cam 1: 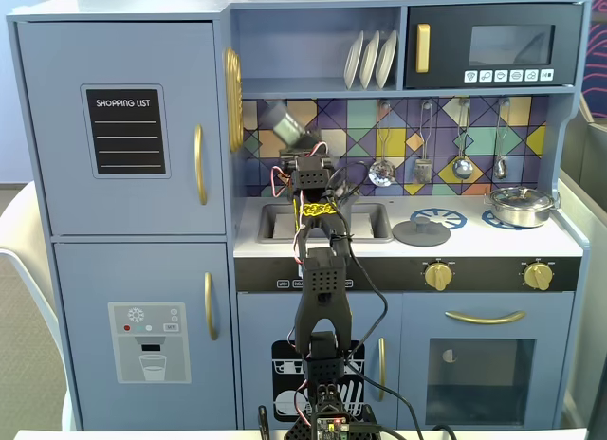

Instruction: Put salt in the gray recipient

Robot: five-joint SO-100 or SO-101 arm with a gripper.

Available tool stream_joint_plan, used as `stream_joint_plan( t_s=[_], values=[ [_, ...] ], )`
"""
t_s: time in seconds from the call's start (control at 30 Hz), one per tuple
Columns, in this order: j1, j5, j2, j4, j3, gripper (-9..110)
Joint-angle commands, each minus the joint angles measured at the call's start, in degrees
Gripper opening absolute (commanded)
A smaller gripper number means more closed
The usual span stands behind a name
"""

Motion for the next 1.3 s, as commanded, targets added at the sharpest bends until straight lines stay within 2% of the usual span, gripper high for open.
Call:
stream_joint_plan(
  t_s=[0.0,0.07,0.2,0.27,0.33,0.47,0.53,0.6,0.8,0.87,1.0,1.1,1.17,1.27],
  values=[
    [1.7,4.7,-0.9,10.2,-6.9,0],
    [0.2,4.7,-0.9,7.5,-6.6,0],
    [-2.3,2.1,-0.2,-8.1,-5.2,0],
    [-2.3,1.7,-0.3,-12.1,-5.8,0],
    [-0.9,2.5,-0.8,-8.6,-7.6,0],
    [1.8,6.0,-1.9,8.7,-8.9,0],
    [1.6,6.5,-2.1,12.7,-8.5,0],
    [0.4,6.2,-1.9,9.1,-7.5,0],
    [-2.3,1.1,-1.5,-12.9,-6.4,0],
    [-1.6,1.1,-1.4,-11.0,-7.4,0],
    [1.7,5.2,-1.9,5.3,-7.8,0],
    [1.5,5.5,-2.9,10.6,-7.2,0],
    [0.4,4.0,-2.6,5.2,-5.7,0],
    [-1.5,-2.5,-2.2,-9.3,-4.6,0]
  ],
)
